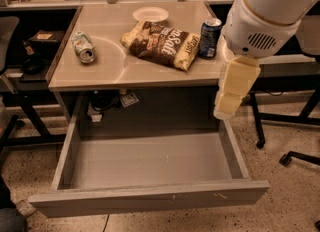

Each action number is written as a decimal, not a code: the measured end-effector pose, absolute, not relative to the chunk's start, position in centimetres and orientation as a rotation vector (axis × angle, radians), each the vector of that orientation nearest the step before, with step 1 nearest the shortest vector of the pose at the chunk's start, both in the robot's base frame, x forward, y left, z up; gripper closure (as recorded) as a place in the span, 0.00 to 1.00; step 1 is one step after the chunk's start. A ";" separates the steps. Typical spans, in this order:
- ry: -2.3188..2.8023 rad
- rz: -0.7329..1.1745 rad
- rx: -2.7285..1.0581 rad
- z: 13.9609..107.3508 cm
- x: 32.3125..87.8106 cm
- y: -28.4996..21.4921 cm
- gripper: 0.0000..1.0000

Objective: Place 7up can into top drawer

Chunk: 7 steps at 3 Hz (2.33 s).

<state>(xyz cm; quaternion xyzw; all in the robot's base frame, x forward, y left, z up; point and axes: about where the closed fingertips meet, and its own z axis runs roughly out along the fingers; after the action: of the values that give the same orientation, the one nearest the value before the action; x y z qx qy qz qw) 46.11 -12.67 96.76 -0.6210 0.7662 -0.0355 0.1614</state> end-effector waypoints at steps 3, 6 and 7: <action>2.100 -0.008 -1.778 96.6 49.6 -3.8 0.00; 2.010 0.037 -1.794 96.7 54.9 6.3 0.00; 1.991 0.059 -1.777 96.5 55.4 8.0 0.00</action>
Offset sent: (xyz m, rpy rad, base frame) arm 0.0573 0.1383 -0.0047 0.1045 0.0060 0.1001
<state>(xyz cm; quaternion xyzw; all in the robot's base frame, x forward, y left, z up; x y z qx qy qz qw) 55.39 8.04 96.54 -0.6473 0.7252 0.0215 0.2338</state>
